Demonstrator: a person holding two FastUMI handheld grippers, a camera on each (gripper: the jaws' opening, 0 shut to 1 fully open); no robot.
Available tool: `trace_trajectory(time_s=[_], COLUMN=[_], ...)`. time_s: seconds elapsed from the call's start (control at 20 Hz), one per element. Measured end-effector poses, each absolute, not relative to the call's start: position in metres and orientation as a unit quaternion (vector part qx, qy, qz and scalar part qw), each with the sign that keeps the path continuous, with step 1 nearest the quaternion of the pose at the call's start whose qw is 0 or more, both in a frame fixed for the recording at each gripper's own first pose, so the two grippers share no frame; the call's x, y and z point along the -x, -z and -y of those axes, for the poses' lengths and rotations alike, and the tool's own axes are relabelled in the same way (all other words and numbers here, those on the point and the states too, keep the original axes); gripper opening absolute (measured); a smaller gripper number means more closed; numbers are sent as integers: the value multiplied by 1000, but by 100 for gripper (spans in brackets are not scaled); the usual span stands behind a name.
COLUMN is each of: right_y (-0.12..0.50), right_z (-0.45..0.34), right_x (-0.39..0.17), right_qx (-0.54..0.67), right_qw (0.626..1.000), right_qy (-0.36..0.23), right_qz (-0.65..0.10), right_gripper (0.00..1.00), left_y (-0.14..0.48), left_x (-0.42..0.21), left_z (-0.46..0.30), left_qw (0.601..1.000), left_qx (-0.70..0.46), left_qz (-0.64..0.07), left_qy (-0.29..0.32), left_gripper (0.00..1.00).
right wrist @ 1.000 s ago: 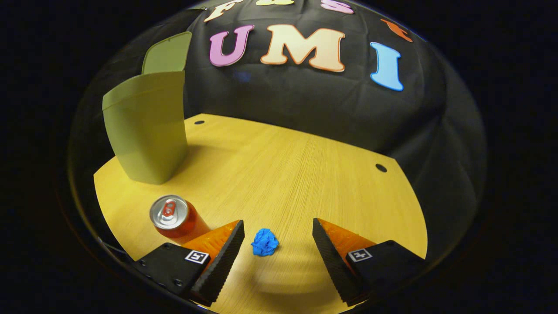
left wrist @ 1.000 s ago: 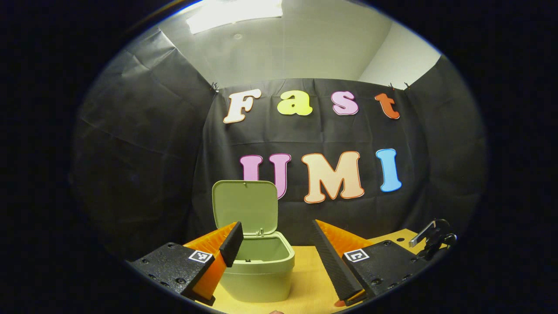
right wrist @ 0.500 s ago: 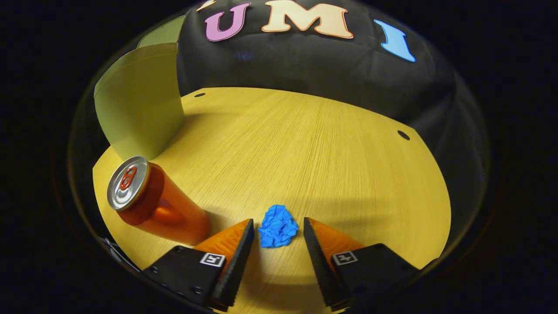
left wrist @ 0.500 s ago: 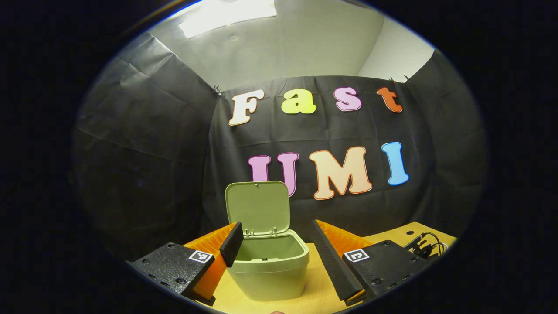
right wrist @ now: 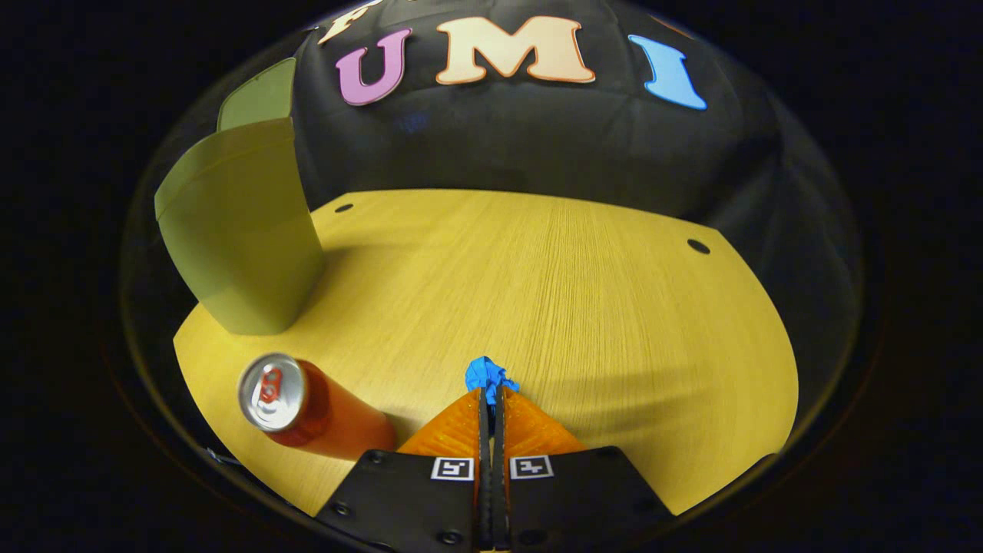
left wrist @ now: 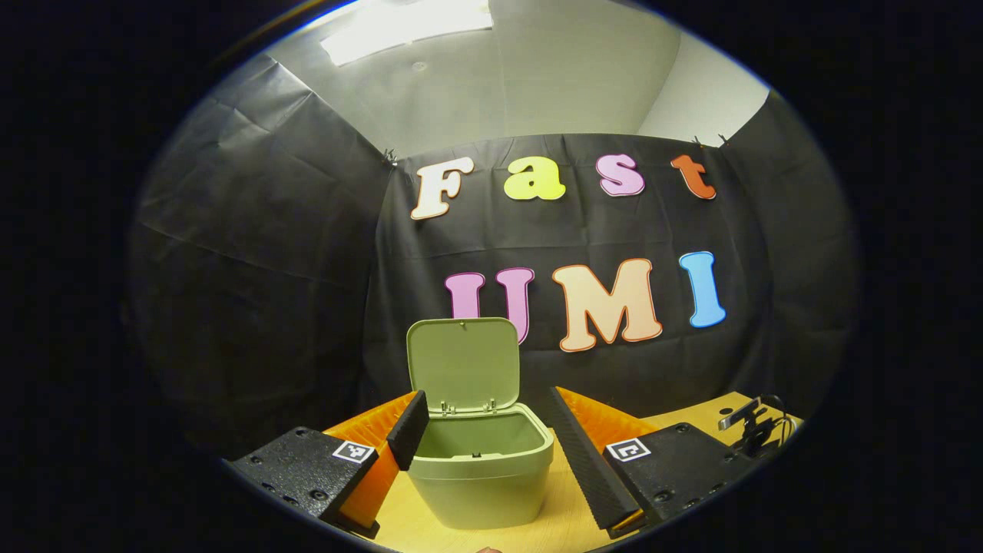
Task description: Press the lid of the desktop garbage bin to open it, pick up the crumpled paper on the desktop and throw it into the bin, then pick up the pop can on the desktop and drop it into the bin, and finally close the garbage bin lid.
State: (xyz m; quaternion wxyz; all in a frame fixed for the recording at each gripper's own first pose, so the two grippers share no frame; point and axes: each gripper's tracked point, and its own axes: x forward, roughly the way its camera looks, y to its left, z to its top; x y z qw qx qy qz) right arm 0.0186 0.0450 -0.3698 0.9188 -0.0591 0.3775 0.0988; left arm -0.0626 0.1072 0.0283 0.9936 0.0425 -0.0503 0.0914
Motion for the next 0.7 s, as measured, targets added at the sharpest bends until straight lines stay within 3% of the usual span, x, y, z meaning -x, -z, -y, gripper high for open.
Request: trace_trajectory(time_s=[0.7], right_y=[171], right_z=[-144], right_x=[-90], right_qx=[37], right_qw=[971], right_qy=[-164], right_qz=[-168], right_gripper=[3], left_y=[-16], left_x=[75], left_z=[-131], left_qw=[994], left_qx=[-31], left_qz=[42], left_qy=[-100], left_gripper=[92])
